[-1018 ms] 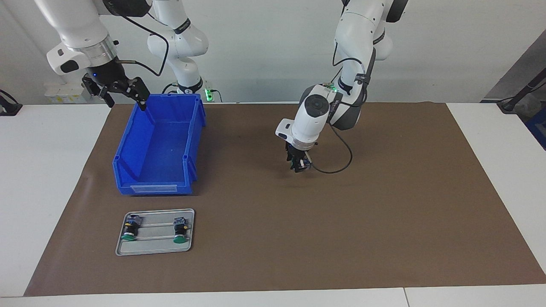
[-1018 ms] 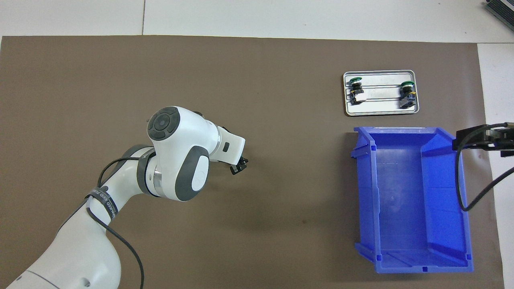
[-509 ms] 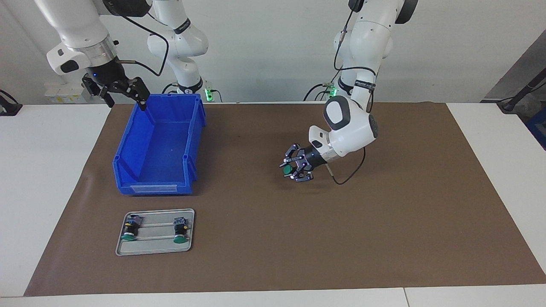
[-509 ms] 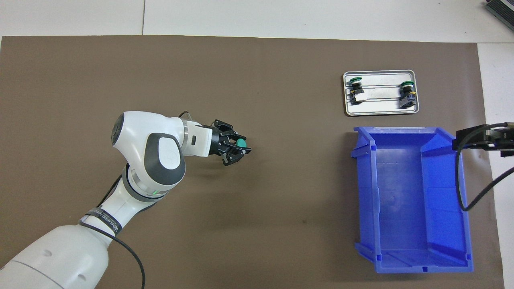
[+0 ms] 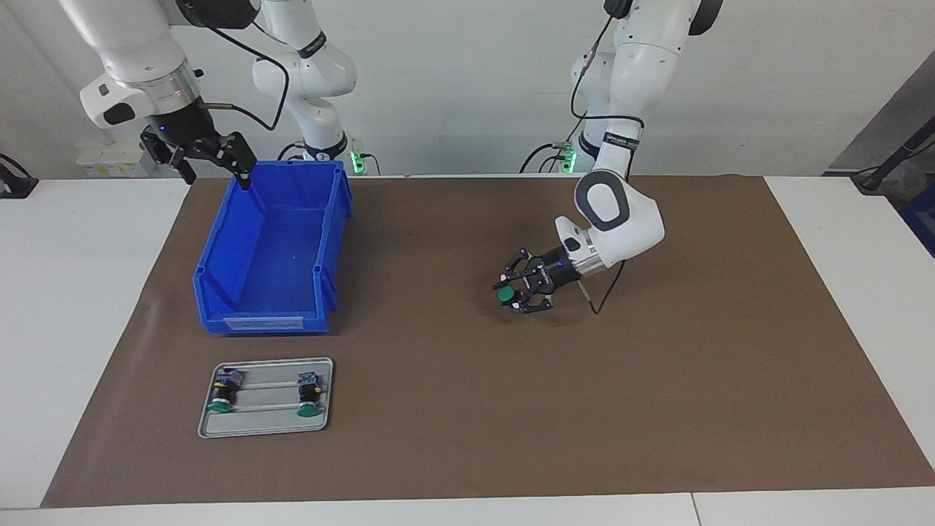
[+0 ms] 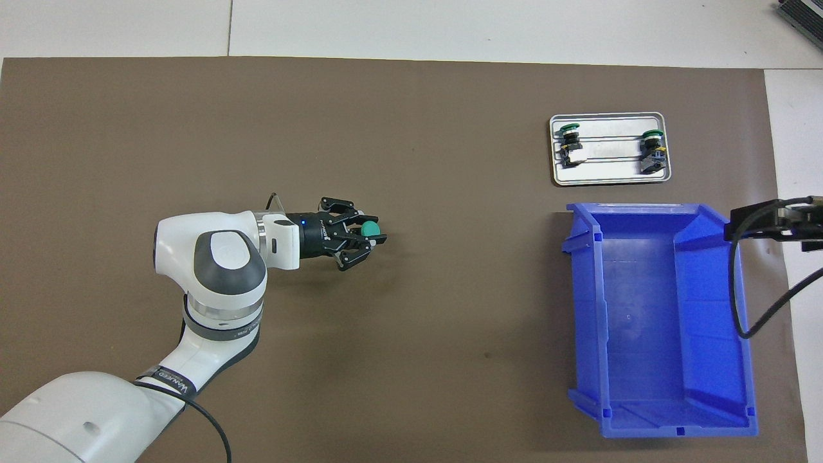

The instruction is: Place and press button with both arms

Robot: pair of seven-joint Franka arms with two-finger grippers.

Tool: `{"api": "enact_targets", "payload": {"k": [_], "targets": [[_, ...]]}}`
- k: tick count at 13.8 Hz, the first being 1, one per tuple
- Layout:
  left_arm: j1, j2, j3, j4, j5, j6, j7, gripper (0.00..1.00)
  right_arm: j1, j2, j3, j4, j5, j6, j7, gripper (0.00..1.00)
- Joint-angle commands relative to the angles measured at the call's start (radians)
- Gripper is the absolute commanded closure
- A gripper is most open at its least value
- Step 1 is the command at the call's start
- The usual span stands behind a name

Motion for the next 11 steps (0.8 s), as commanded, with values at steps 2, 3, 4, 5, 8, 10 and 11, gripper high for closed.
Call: {"api": "enact_targets", "payload": {"k": [2, 3, 4, 5, 8, 10, 11], "targets": [[0.061, -0.076, -0.008, -0.097, -0.096, -0.077, 0.118, 1.0, -0.007, -0.003, 0.004, 0.003, 0.015, -0.013, -0.02, 0.0], [0.074, -0.087, -0.008, -0.116, -0.126, -0.089, 0.149, 1.0, -0.007, -0.003, 0.004, 0.003, 0.015, -0.011, -0.019, 0.0], [0.083, -0.099, -0.007, -0.137, -0.166, -0.118, 0.181, 1.0, -0.007, -0.003, 0.002, 0.003, 0.015, -0.013, -0.02, 0.0], [0.09, -0.11, -0.007, -0.159, -0.197, -0.142, 0.212, 1.0, -0.007, -0.003, 0.002, 0.003, 0.015, -0.013, -0.02, 0.0], [0.11, -0.13, -0.007, -0.202, -0.215, -0.188, 0.255, 1.0, -0.007, -0.003, 0.004, 0.003, 0.015, -0.013, -0.02, 0.0], [0.124, -0.133, -0.005, -0.252, -0.273, -0.237, 0.337, 1.0, -0.007, -0.003, 0.002, 0.003, 0.015, -0.013, -0.02, 0.0], [0.127, -0.131, -0.002, -0.268, -0.301, -0.274, 0.365, 1.0, -0.007, -0.003, 0.004, 0.003, 0.015, -0.013, -0.02, 0.0]]}}
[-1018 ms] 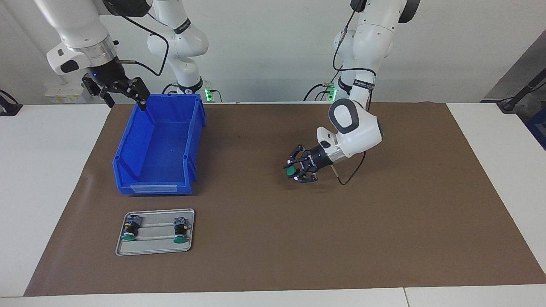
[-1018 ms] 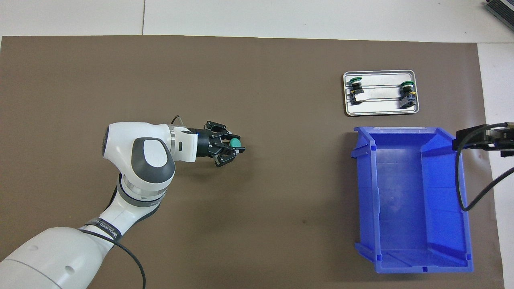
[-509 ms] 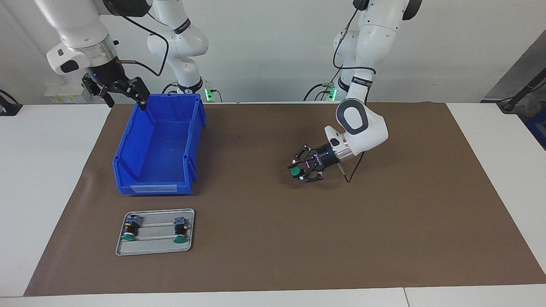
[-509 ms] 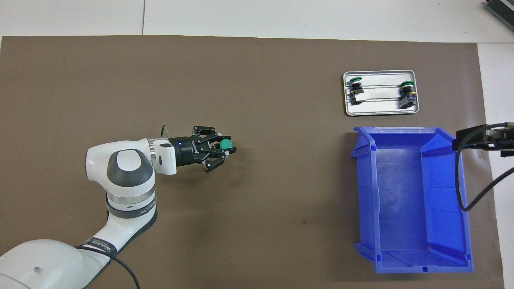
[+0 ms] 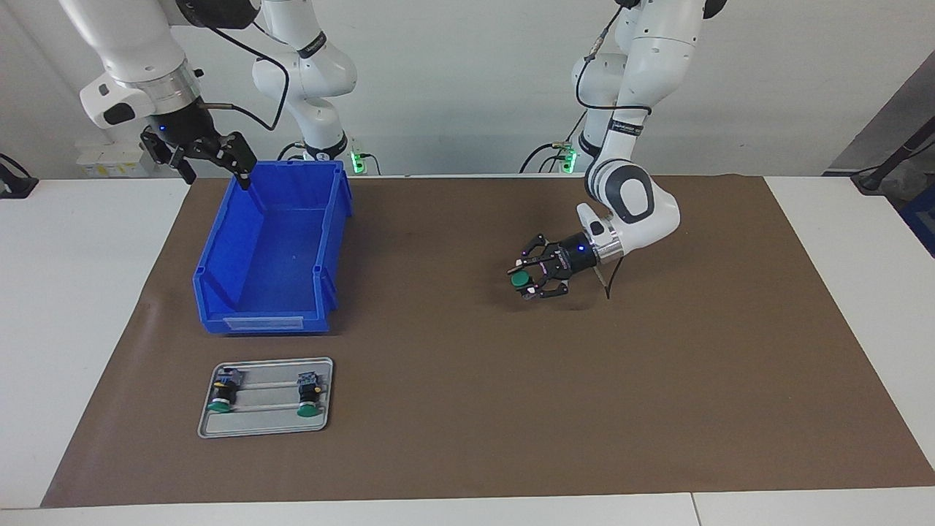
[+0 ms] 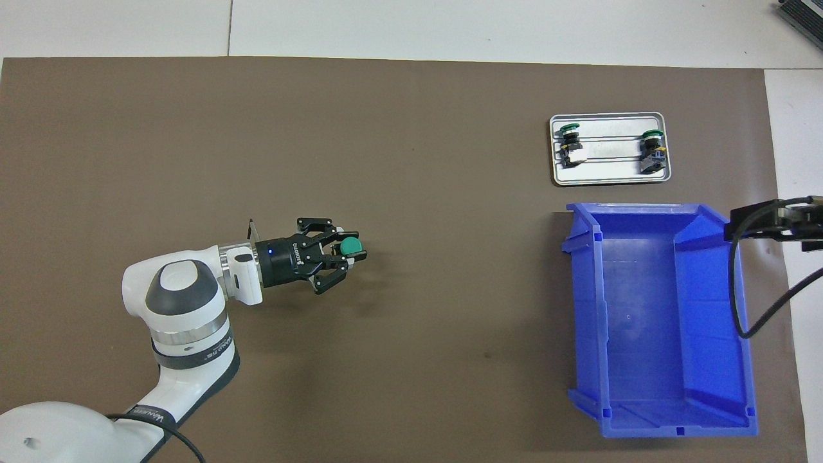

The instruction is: Place and press button with both arms

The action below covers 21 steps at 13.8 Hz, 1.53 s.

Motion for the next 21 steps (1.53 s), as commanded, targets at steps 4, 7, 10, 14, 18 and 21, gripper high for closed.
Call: {"api": "enact_targets", "payload": {"k": [4, 7, 10, 14, 18, 21], "targets": [[0.055, -0.026, -0.004, -0.081, -0.065, -0.103, 0.089, 1.0, -0.007, -0.003, 0.002, 0.003, 0.015, -0.013, -0.02, 0.0], [0.055, -0.009, -0.004, -0.08, -0.117, -0.114, 0.097, 1.0, -0.007, -0.003, 0.002, 0.003, 0.015, -0.013, -0.02, 0.0], [0.048, 0.014, -0.004, -0.075, -0.122, -0.109, 0.107, 1.0, -0.007, -0.003, 0.002, 0.003, 0.015, -0.013, -0.02, 0.0], [0.042, 0.066, -0.004, -0.049, -0.159, -0.114, 0.117, 1.0, -0.007, -0.003, 0.004, 0.003, 0.015, -0.013, -0.02, 0.0], [0.04, 0.082, -0.002, -0.041, -0.157, -0.116, 0.118, 1.0, -0.007, -0.003, 0.002, 0.003, 0.015, -0.013, -0.02, 0.0], [0.04, 0.079, -0.002, -0.047, -0.157, -0.123, 0.118, 0.98, -0.007, -0.003, 0.002, 0.003, 0.015, -0.013, -0.02, 0.0]]}}
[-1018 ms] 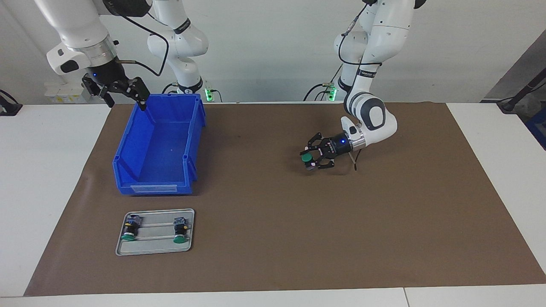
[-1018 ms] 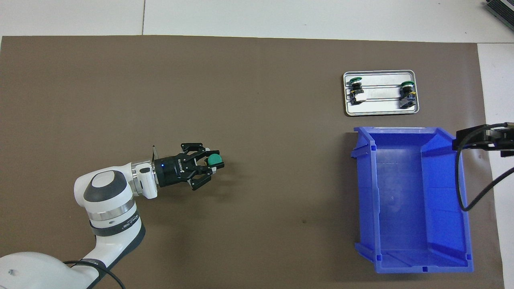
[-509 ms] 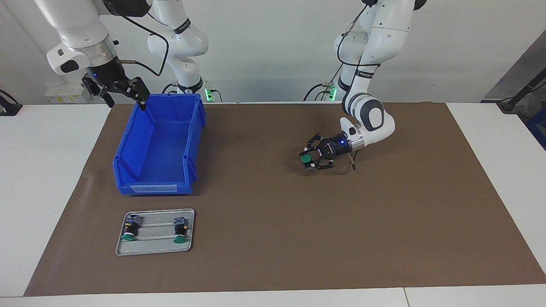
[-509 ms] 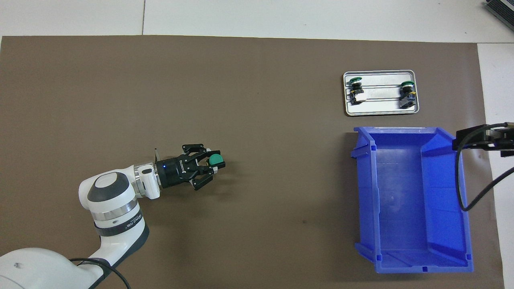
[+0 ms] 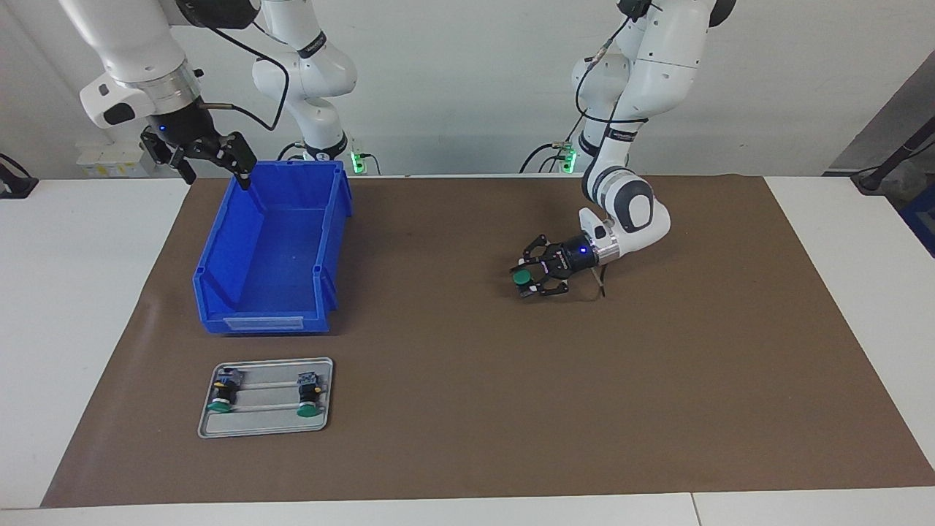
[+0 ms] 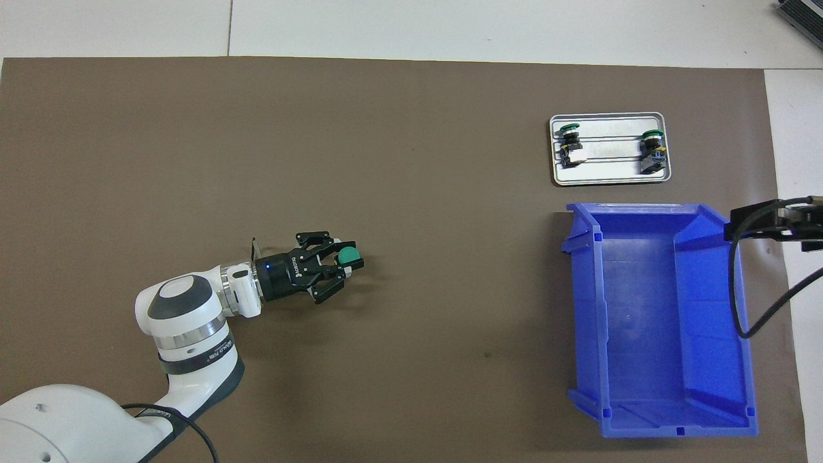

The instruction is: Place and press button with both arms

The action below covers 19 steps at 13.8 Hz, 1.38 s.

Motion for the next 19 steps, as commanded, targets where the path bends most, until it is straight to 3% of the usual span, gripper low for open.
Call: {"api": "enact_targets", "payload": {"k": [1, 4, 9, 12, 19], "targets": [[0.0, 0.008, 0.002, -0.002, -0.019, -0.021, 0.025, 0.94, -0.007, -0.003, 0.004, 0.003, 0.015, -0.013, -0.02, 0.0], [0.0, 0.007, 0.002, -0.002, -0.019, -0.023, 0.027, 0.79, -0.007, -0.003, 0.004, 0.003, 0.015, -0.013, -0.02, 0.0], [0.007, 0.007, 0.004, -0.002, -0.01, -0.023, 0.025, 0.65, -0.007, -0.003, 0.004, 0.003, 0.015, -0.013, -0.02, 0.0], [0.01, 0.005, 0.004, -0.005, -0.01, -0.024, 0.027, 0.47, -0.007, -0.003, 0.002, 0.003, 0.015, -0.013, -0.02, 0.0], [0.016, -0.003, 0.004, 0.015, -0.007, -0.018, 0.014, 0.34, -0.007, -0.003, 0.002, 0.003, 0.015, -0.013, -0.02, 0.0]]}}
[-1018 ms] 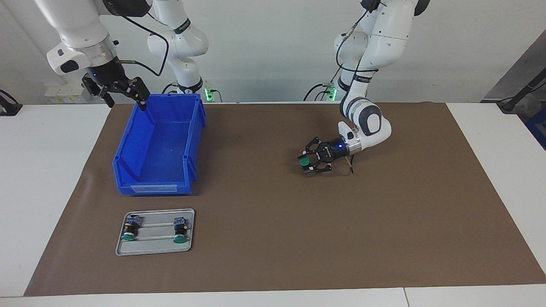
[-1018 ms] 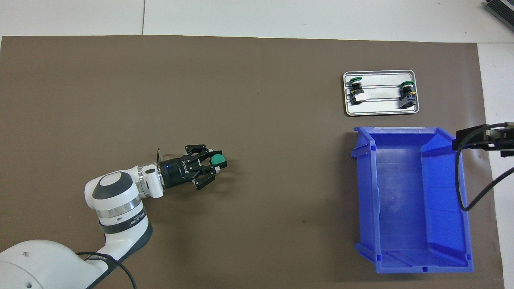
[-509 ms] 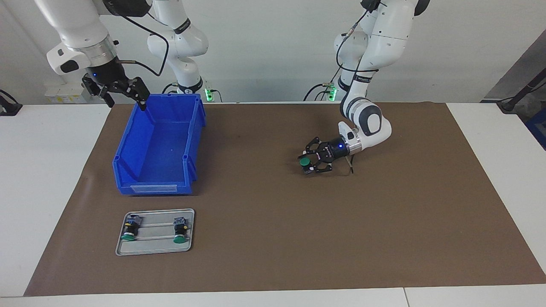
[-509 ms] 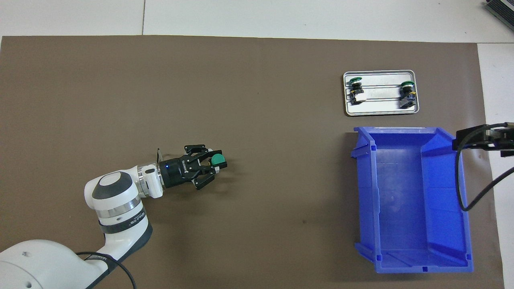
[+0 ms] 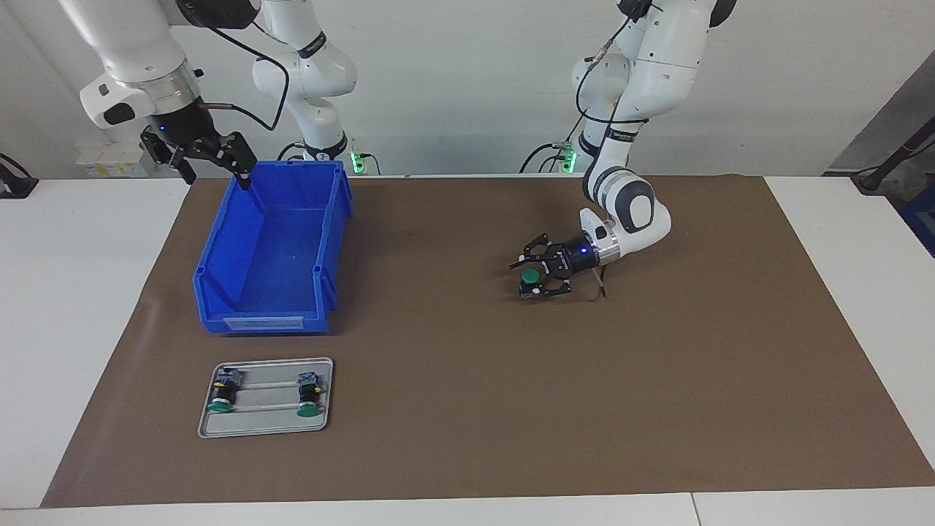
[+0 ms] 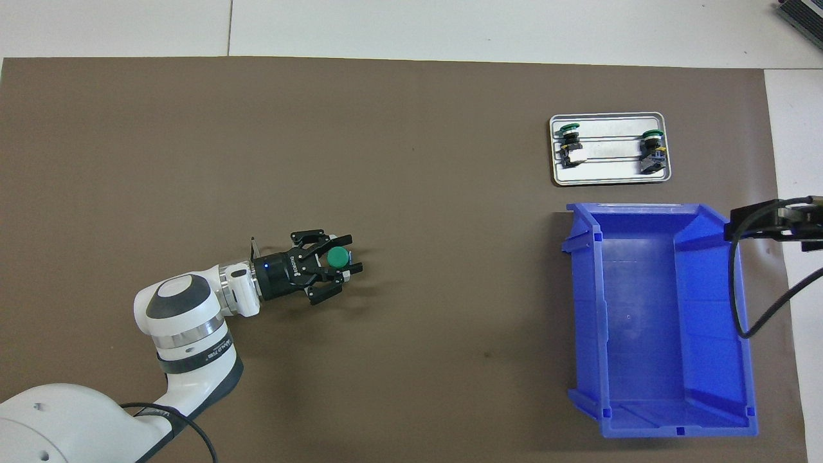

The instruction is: Place and press button with both arms

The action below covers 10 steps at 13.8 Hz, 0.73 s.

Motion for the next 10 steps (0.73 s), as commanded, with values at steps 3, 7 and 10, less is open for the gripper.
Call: {"api": "enact_targets", "payload": {"k": [3, 7, 10], "targets": [[0.014, -0.019, -0.001, 0.058, -0.007, -0.001, -0.047, 0.33, -0.007, -0.003, 0.002, 0.003, 0.015, -0.013, -0.02, 0.0], [-0.005, -0.036, -0.013, 0.167, -0.007, 0.112, -0.225, 0.33, -0.007, -0.003, 0.002, 0.003, 0.015, -0.013, -0.02, 0.0], [-0.081, -0.073, -0.045, 0.254, -0.005, 0.375, -0.395, 0.33, -0.007, -0.003, 0.002, 0.003, 0.015, -0.013, -0.02, 0.0]]}}
